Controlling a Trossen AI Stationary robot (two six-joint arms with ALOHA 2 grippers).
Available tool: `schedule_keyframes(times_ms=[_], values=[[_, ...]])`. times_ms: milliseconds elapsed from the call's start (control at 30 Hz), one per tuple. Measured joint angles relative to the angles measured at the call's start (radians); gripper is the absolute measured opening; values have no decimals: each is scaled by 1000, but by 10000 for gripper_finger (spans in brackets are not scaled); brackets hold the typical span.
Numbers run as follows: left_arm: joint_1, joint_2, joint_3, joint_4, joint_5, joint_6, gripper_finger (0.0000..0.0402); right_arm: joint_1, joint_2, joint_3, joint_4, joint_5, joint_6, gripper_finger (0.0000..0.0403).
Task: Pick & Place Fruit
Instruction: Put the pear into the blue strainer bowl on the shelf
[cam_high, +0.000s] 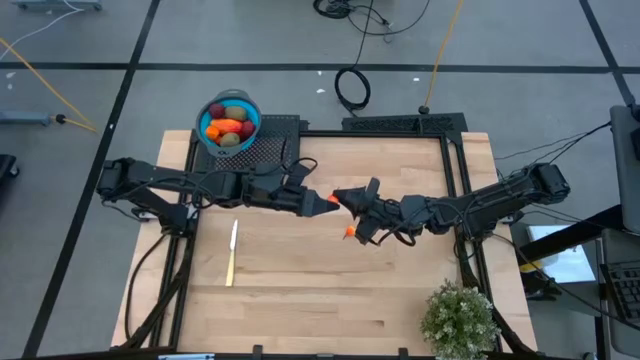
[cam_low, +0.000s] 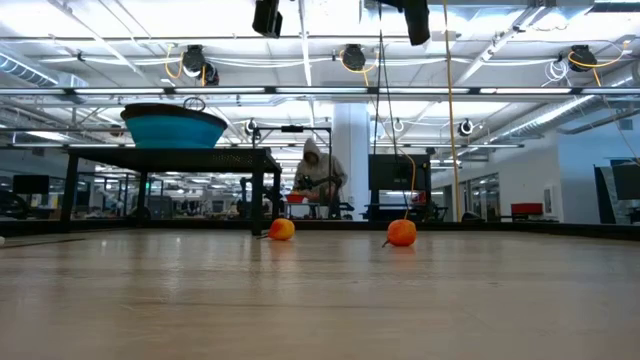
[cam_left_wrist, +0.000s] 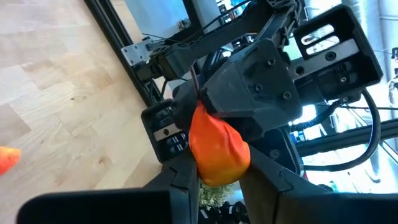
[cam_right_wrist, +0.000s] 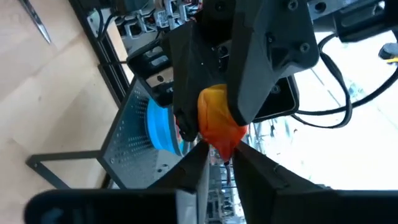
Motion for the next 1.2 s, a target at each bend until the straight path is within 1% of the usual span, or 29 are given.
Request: schedule_keyframes(times_ms=[200, 333, 467, 600, 667, 867, 1033, 1167, 1200], values=[[-13, 0, 0, -2, 1, 1, 85, 0, 0, 0, -4, 2, 97, 93], [-12, 0, 0, -10, 0, 4, 85, 0, 0, 0, -47, 11, 140, 108], [-5, 0, 0, -15, 0, 13, 85, 0, 0, 0, -97, 108, 150, 116], [7, 0, 0, -30, 0, 30, 85, 0, -1, -1, -116, 227, 213, 114], [14, 0, 0, -34, -1, 33, 85, 0, -10, -1, -122, 268, 252, 112], [42, -3, 0, -111, 0, 44, 85, 0, -46, -2, -140, 297, 357, 110], [73, -30, 0, -174, -20, 99, 85, 0, -99, -2, -214, 294, 519, 106], [101, -78, 1, -213, -79, 187, 85, 0, -152, -2, -336, 286, 707, 98], [110, -94, 2, -238, -97, 216, 85, 0, -167, -2, -374, 267, 753, 96]])
